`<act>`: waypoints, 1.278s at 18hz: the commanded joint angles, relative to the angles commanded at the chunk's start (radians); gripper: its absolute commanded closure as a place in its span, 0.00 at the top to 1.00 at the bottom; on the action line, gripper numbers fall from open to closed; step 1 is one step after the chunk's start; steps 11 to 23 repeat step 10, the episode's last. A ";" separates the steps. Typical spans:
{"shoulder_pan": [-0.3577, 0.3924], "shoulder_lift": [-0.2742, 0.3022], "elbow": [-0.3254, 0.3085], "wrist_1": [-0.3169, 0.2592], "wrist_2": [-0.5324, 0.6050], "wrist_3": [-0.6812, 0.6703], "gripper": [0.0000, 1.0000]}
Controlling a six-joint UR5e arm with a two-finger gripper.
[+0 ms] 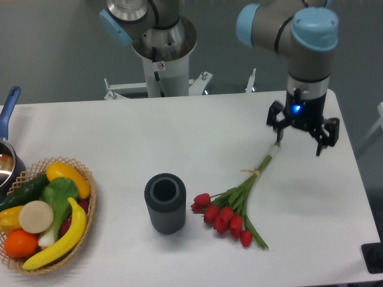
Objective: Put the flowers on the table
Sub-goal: 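Open the gripper and raise it away from the tulips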
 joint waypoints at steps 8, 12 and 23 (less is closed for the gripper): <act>0.077 0.032 0.014 -0.019 0.015 0.212 1.00; 0.088 0.032 0.023 -0.019 0.012 0.212 1.00; 0.088 0.032 0.023 -0.019 0.012 0.212 1.00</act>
